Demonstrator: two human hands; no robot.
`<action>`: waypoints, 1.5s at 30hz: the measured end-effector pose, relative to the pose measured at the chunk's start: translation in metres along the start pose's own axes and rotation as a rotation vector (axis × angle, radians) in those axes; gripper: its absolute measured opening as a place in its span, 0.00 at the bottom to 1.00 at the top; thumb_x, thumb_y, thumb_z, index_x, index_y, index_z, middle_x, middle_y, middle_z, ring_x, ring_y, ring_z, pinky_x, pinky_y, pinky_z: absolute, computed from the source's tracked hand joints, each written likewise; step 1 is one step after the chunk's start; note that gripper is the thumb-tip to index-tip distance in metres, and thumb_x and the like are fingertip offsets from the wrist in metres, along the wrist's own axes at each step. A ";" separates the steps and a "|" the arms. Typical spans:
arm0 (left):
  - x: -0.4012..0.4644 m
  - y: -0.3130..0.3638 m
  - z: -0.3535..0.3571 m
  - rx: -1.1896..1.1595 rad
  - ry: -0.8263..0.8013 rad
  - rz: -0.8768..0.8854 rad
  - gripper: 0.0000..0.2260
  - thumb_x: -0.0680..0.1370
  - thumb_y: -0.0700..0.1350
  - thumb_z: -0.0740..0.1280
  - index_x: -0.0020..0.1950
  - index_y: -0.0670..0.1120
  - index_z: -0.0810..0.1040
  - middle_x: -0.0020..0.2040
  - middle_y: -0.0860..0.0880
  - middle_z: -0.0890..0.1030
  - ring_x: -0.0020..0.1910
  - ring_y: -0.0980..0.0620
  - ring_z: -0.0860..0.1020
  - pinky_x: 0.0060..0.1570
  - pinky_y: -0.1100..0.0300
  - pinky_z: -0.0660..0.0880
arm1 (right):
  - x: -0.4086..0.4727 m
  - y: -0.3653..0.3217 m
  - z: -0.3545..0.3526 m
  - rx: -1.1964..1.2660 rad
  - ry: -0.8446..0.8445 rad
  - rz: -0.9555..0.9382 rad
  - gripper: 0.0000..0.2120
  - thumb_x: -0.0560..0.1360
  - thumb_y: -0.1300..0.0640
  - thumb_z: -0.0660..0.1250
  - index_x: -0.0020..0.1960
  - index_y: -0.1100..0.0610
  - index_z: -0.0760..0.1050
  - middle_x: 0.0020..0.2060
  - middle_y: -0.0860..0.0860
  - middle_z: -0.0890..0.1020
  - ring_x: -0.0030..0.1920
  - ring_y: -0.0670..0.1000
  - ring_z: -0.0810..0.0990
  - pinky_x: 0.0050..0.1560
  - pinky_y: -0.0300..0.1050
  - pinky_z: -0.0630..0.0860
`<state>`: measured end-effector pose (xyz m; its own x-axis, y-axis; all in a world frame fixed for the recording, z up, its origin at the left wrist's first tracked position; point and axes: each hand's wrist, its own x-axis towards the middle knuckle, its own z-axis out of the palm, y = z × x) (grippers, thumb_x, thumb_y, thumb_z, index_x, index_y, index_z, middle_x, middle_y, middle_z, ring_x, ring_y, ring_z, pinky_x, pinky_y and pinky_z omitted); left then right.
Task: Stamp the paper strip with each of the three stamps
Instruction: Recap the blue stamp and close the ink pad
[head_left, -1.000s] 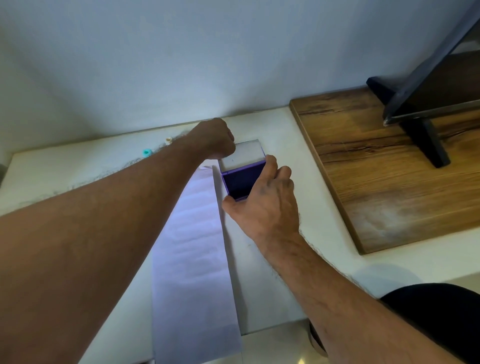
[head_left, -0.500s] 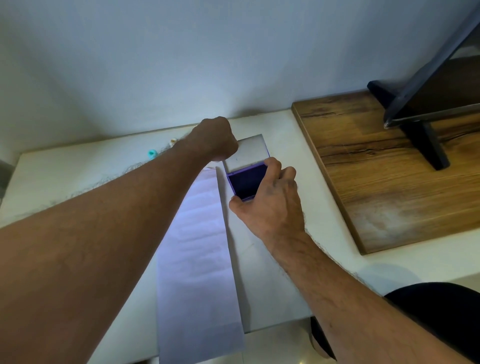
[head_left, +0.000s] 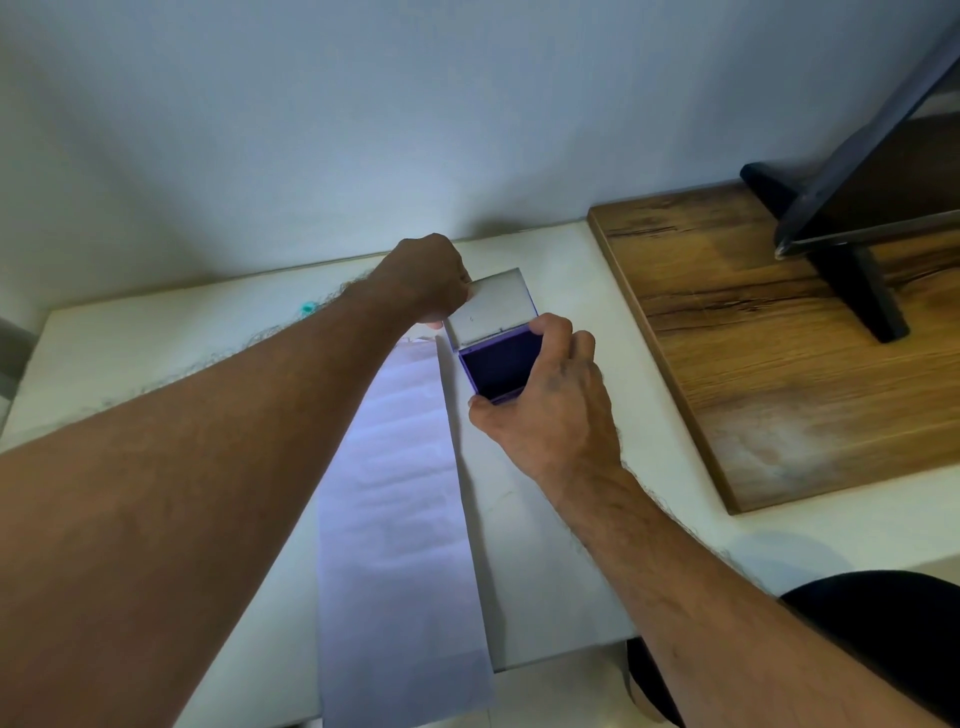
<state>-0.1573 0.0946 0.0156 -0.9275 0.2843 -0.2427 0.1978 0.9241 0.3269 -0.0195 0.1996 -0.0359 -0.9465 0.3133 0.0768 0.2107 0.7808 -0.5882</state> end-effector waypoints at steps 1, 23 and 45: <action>0.000 0.001 0.000 0.012 0.000 0.004 0.12 0.77 0.43 0.62 0.51 0.38 0.82 0.42 0.42 0.86 0.46 0.42 0.84 0.52 0.53 0.78 | 0.000 0.001 0.000 -0.002 0.001 -0.007 0.45 0.59 0.44 0.78 0.69 0.52 0.58 0.64 0.53 0.69 0.60 0.56 0.73 0.47 0.43 0.81; -0.026 0.000 -0.006 -0.159 -0.053 0.055 0.07 0.75 0.47 0.67 0.42 0.44 0.80 0.36 0.46 0.82 0.41 0.44 0.82 0.41 0.57 0.74 | 0.005 0.009 -0.003 0.173 -0.027 0.034 0.48 0.57 0.51 0.83 0.69 0.53 0.60 0.65 0.53 0.71 0.62 0.56 0.73 0.52 0.48 0.81; -0.070 0.019 0.028 0.147 -0.110 0.215 0.47 0.66 0.49 0.79 0.78 0.49 0.54 0.69 0.45 0.72 0.67 0.43 0.70 0.63 0.51 0.68 | 0.018 0.005 -0.031 -0.099 -0.248 -0.050 0.47 0.66 0.47 0.76 0.77 0.47 0.53 0.73 0.52 0.62 0.68 0.57 0.64 0.58 0.51 0.73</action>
<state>-0.0796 0.0994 0.0134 -0.8208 0.4967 -0.2822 0.4380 0.8643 0.2473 -0.0274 0.2263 -0.0125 -0.9847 0.1404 -0.1030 0.1734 0.8448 -0.5063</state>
